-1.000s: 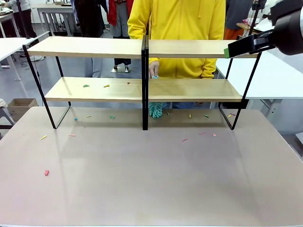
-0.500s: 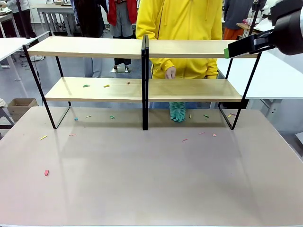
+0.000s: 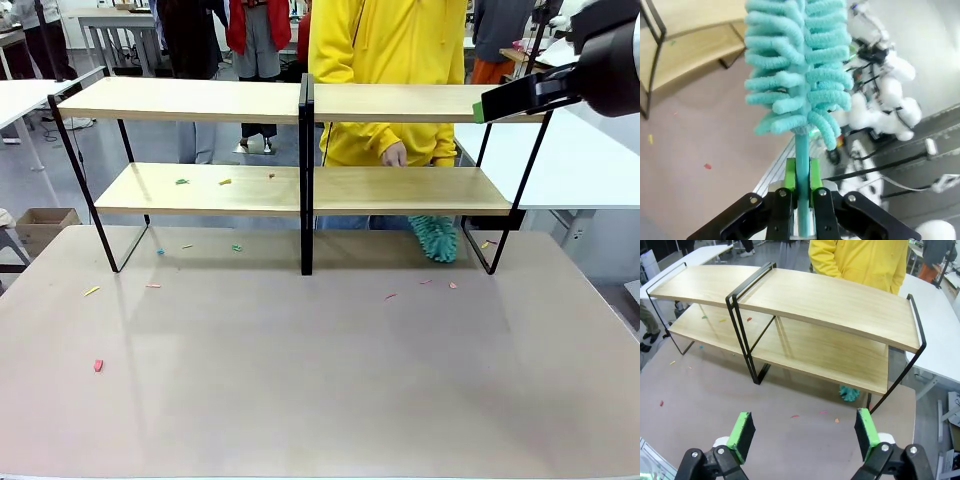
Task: Clean the shelves.
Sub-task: Clean another randomly selected level of the Shelf with the Duster.
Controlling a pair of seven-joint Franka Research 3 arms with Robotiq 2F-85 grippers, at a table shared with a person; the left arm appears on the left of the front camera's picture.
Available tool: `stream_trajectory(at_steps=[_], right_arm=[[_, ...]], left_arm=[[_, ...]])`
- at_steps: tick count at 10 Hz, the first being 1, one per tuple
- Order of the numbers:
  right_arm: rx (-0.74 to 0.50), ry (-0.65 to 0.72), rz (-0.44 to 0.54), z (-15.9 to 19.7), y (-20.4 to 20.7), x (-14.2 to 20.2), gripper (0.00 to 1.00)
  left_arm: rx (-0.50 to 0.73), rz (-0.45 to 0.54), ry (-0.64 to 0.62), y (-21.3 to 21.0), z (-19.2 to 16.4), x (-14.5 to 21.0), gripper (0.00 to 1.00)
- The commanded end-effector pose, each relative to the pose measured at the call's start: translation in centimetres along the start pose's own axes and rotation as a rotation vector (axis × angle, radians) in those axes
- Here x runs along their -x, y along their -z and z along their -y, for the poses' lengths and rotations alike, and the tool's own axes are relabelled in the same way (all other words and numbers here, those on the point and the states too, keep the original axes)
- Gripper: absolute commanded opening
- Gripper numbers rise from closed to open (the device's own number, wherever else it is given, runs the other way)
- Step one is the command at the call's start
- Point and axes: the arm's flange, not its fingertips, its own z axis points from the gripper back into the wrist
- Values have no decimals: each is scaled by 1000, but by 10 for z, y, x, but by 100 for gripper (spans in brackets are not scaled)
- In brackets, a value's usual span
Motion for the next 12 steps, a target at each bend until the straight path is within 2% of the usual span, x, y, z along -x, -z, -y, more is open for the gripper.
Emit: stream_trajectory(at_steps=[1, 2, 4, 5, 6, 7, 8, 9, 10, 12], right_arm=[[-1, -3, 0, 1, 0, -1, 100], [-1, -3, 0, 1, 0, -1, 100], [-1, -3, 0, 1, 0, -1, 100], [-1, -3, 0, 1, 0, -1, 100], [-1, -3, 0, 1, 0, -1, 100], [-1, -3, 0, 1, 0, -1, 100], [-1, -3, 0, 1, 0, -1, 100], [-1, -3, 0, 1, 0, -1, 100], [-1, -3, 0, 1, 0, -1, 100], [-1, -3, 0, 1, 0, -1, 100]], left_arm=[[-150, -230, 84, 90, 25, 17, 12], [-271, -325, 109, 130, 19, 22, 12], [-245, -499, 126, 179, 16, 38, 12], [-250, -550, 120, 202, 11, 46, 12], [-143, -724, 24, 208, 8, 50, 12], [-254, -536, 109, 199, 18, 36, 12], [-254, -536, 109, 199, 18, 36, 12], [-200, -628, 88, 223, 7, 51, 12], [-311, -473, 6, 231, 13, 51, 12], [-451, -429, -48, 269, 8, 35, 12]])
